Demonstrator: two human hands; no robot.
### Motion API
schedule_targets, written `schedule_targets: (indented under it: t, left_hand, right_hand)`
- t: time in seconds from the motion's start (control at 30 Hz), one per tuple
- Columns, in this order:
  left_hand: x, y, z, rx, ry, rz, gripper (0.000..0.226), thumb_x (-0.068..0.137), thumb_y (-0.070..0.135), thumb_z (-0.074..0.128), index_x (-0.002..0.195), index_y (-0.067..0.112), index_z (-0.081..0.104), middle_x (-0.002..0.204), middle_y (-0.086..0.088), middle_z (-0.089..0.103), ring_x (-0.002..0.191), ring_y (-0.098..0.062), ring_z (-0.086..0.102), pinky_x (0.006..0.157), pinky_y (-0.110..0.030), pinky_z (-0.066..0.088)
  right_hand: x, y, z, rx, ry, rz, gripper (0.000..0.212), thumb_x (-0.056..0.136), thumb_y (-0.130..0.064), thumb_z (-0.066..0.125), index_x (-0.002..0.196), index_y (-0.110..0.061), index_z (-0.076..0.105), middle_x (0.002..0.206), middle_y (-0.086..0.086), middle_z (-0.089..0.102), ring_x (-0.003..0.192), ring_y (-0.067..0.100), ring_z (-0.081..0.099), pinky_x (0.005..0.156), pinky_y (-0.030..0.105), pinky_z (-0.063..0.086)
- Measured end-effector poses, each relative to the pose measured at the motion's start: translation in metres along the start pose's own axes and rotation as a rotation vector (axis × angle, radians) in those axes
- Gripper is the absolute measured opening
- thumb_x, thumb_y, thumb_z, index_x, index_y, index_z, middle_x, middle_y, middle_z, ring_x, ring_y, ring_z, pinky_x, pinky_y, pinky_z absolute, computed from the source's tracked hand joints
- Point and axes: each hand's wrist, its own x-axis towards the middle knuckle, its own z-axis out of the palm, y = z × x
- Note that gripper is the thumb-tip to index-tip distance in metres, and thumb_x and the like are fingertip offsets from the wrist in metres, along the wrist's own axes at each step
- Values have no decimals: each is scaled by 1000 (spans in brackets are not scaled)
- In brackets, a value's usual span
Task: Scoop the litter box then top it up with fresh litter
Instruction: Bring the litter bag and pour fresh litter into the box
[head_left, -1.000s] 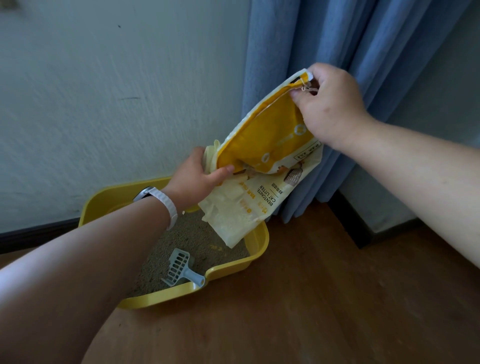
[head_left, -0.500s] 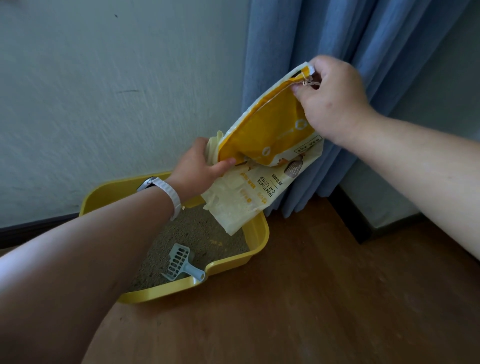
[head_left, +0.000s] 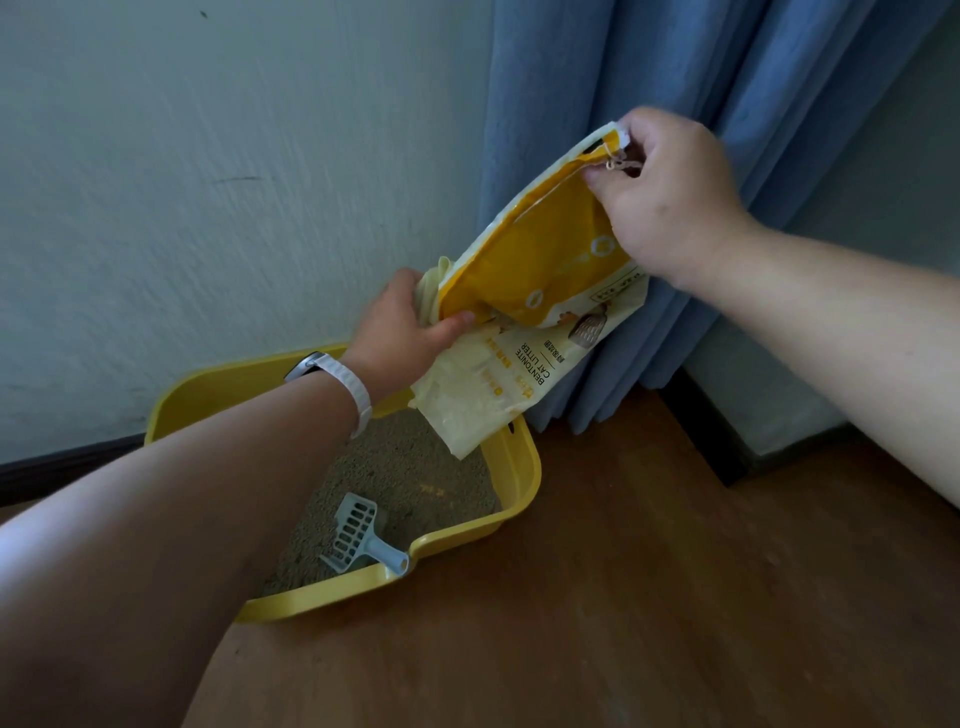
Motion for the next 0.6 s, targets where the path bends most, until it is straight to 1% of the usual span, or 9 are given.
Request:
schedule_targets:
  t: [0.07, 0.1, 0.17, 0.2, 0.23, 0.3, 0.37, 0.5, 0.6]
  left_hand:
    - [1, -6, 2, -43, -15, -36, 54, 83, 55, 68, 120, 23, 46, 97, 11, 55, 84, -3, 55, 62, -25, 45]
    - [2, -10, 3, -58, -20, -51, 56, 83, 55, 67, 123, 22, 45, 98, 12, 55, 84, -1, 53, 62, -23, 43]
    - [3, -16, 4, -78, -33, -68, 60, 84, 56, 65, 128, 21, 45, 103, 9, 56, 84, 2, 51, 62, -21, 41]
    - [4, -19, 5, -89, -39, -73, 61, 84, 56, 65, 129, 21, 44, 107, 7, 56, 85, 3, 50, 62, -21, 40]
    - [5, -21, 6, -99, -46, -77, 62, 84, 56, 65, 130, 20, 44, 109, 6, 56, 86, 2, 51, 62, -21, 40]
    - [6, -25, 7, -125, -54, -82, 64, 85, 56, 65, 132, 21, 42, 111, 5, 55, 89, -3, 54, 64, -21, 42]
    - [8, -27, 10, -163, -60, -82, 64, 84, 55, 67, 132, 21, 40, 112, 7, 55, 94, -6, 56, 66, -22, 44]
    - [9, -29, 16, -204, -84, -82, 64, 83, 51, 70, 131, 23, 38, 111, 9, 53, 93, -2, 55, 67, -21, 45]
    - [11, -30, 18, -192, -89, -83, 64, 80, 53, 72, 128, 24, 39, 108, 10, 54, 94, -6, 57, 70, -25, 49]
  right_hand:
    - [2, 2, 6, 5, -3, 21, 23, 92, -27, 60, 99, -5, 62, 93, 4, 65, 84, 17, 59, 68, 28, 48]
    - [3, 4, 8, 7, -5, 35, 22, 92, -27, 60, 99, -7, 62, 93, 3, 65, 84, 16, 59, 66, 25, 47]
    - [4, 9, 14, 9, -7, 63, 17, 93, -29, 59, 98, -13, 62, 91, -4, 61, 83, 11, 56, 59, 15, 40]
    - [4, 11, 16, 11, -7, 75, 15, 93, -29, 59, 99, -15, 62, 91, -6, 60, 83, 10, 56, 58, 12, 37]
    - [4, 12, 18, 16, -5, 80, 16, 93, -29, 59, 100, -15, 63, 91, -6, 61, 83, 10, 56, 58, 12, 38]
    - [4, 14, 21, 27, 4, 82, 21, 93, -29, 58, 102, -11, 63, 94, -2, 64, 86, 13, 59, 66, 20, 46]
    - [6, 16, 23, 27, 21, 87, 24, 93, -30, 58, 104, -9, 64, 97, 2, 66, 88, 15, 60, 72, 28, 49]
    - [10, 20, 25, 11, 41, 73, 27, 93, -32, 57, 105, -9, 64, 97, 1, 65, 87, 13, 57, 71, 23, 43]
    - [10, 21, 26, 4, 34, 62, 28, 93, -32, 57, 105, -8, 64, 97, 1, 64, 88, 14, 58, 72, 24, 45]
